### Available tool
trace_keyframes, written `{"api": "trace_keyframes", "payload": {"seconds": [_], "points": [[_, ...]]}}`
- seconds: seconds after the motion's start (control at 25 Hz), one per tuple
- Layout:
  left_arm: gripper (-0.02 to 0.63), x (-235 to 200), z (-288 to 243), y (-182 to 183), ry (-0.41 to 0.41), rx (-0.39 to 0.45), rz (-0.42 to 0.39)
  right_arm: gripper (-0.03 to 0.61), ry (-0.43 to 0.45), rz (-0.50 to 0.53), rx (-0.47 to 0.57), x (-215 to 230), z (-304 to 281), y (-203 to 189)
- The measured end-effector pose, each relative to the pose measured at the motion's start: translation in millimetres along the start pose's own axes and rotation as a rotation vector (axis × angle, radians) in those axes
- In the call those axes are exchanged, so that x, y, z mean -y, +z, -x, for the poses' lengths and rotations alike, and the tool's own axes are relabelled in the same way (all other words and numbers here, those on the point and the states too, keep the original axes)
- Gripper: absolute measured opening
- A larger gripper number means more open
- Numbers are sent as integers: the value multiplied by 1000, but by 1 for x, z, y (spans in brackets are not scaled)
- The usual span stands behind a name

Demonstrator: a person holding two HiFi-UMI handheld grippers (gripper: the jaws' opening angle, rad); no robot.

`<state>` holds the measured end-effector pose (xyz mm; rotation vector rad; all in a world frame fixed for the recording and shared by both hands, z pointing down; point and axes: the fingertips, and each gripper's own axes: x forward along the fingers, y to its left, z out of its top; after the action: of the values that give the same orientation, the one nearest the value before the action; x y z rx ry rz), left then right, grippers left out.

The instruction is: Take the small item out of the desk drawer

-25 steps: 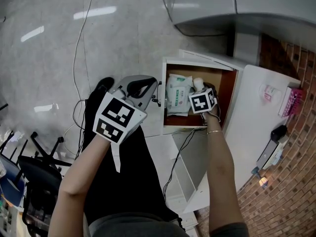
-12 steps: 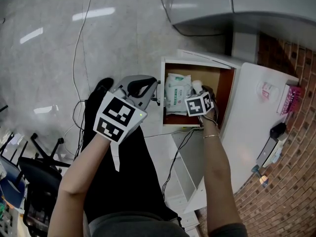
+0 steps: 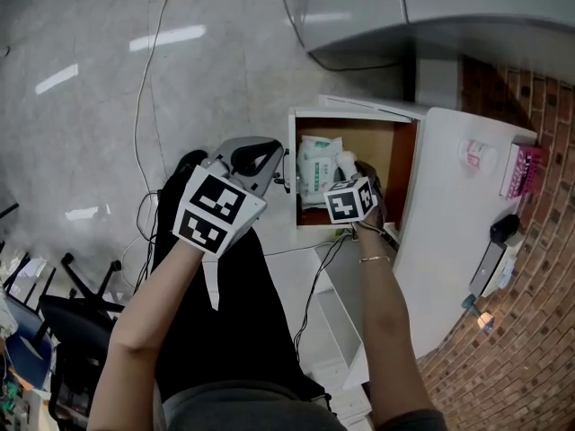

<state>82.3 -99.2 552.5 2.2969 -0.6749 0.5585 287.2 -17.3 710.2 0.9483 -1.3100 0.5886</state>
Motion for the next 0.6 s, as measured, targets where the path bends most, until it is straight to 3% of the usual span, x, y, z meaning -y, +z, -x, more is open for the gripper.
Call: {"api": "trace_keyframes", "payload": {"seconds": [0.6], "points": [[24, 4, 23, 12, -21, -16, -19, 173, 1, -112, 191, -37, 81, 32]]}}
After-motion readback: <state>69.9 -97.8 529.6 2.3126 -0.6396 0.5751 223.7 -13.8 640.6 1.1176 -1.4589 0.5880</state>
